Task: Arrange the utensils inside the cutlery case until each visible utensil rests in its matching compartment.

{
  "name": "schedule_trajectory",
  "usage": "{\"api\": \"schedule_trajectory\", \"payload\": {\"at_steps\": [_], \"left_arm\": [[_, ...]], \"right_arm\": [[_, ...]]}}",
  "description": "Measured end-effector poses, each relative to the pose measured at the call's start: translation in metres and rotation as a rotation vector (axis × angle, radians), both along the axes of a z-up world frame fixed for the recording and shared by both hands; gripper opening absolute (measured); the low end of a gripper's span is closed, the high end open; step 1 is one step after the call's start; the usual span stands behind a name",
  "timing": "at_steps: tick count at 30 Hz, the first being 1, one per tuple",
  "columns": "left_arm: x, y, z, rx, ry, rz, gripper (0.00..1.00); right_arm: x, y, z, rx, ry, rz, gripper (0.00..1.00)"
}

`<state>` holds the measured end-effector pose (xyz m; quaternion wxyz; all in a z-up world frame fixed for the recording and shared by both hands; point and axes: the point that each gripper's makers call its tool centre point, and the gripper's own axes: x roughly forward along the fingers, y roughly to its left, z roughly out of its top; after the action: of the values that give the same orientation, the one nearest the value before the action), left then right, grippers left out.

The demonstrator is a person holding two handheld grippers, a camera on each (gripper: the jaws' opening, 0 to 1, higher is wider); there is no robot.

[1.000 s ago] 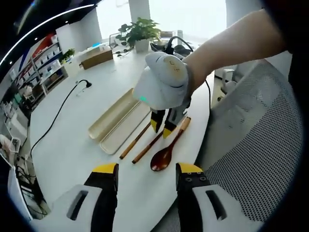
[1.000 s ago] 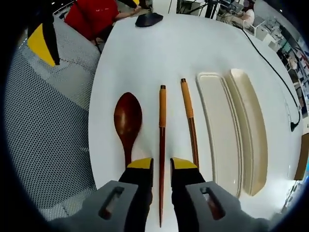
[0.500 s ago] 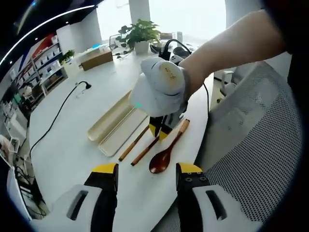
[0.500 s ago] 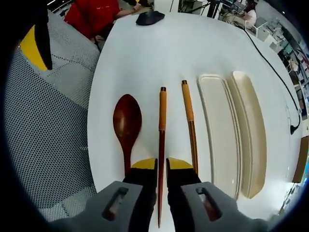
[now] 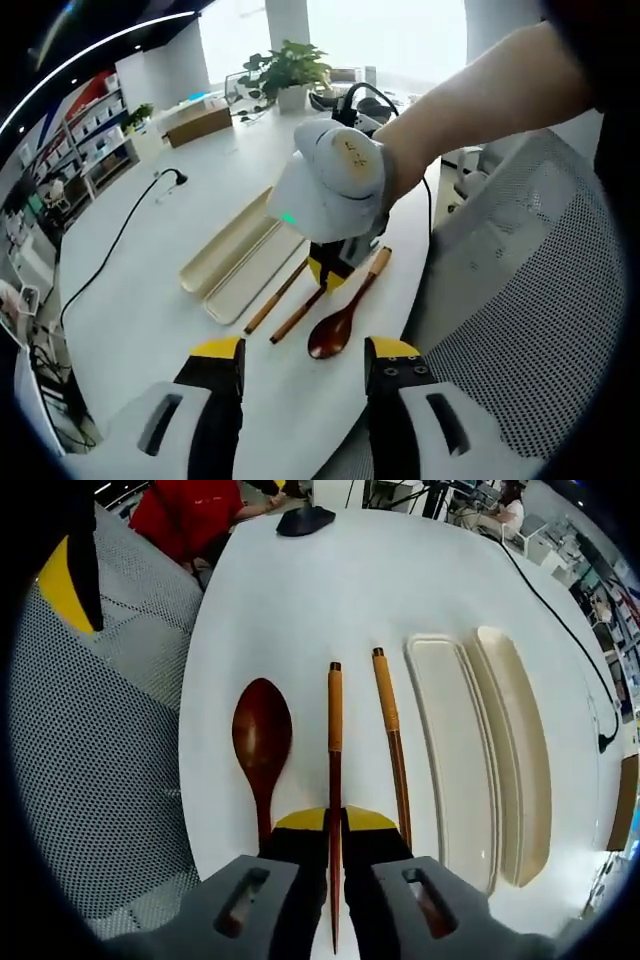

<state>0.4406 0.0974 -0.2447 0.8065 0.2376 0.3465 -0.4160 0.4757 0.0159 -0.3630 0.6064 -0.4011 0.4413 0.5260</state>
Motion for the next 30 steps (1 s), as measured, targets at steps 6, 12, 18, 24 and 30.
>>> {"api": "schedule_trajectory", "payload": {"at_steps": [6, 12, 18, 24, 30], "left_arm": [[0.000, 0.001, -0.001, 0.006, 0.003, -0.001, 0.49], [0.000, 0.001, -0.001, 0.004, 0.003, 0.000, 0.49], [-0.001, 0.000, -0.003, 0.011, 0.007, -0.005, 0.48], [-0.002, 0.001, -0.005, 0.019, 0.015, -0.008, 0.48], [-0.003, 0.000, -0.006, 0.021, 0.019, -0.010, 0.48]], "right_arm": [[0.001, 0.000, 0.000, 0.035, 0.013, -0.020, 0.01], [-0.002, 0.000, 0.001, 0.047, 0.008, -0.012, 0.00], [-0.005, -0.003, 0.003, 0.038, 0.007, 0.019, 0.00], [-0.002, -0.004, 0.008, 0.047, -0.008, 0.034, 0.00], [0.002, -0.006, 0.015, 0.049, -0.019, 0.035, 0.00]]}}
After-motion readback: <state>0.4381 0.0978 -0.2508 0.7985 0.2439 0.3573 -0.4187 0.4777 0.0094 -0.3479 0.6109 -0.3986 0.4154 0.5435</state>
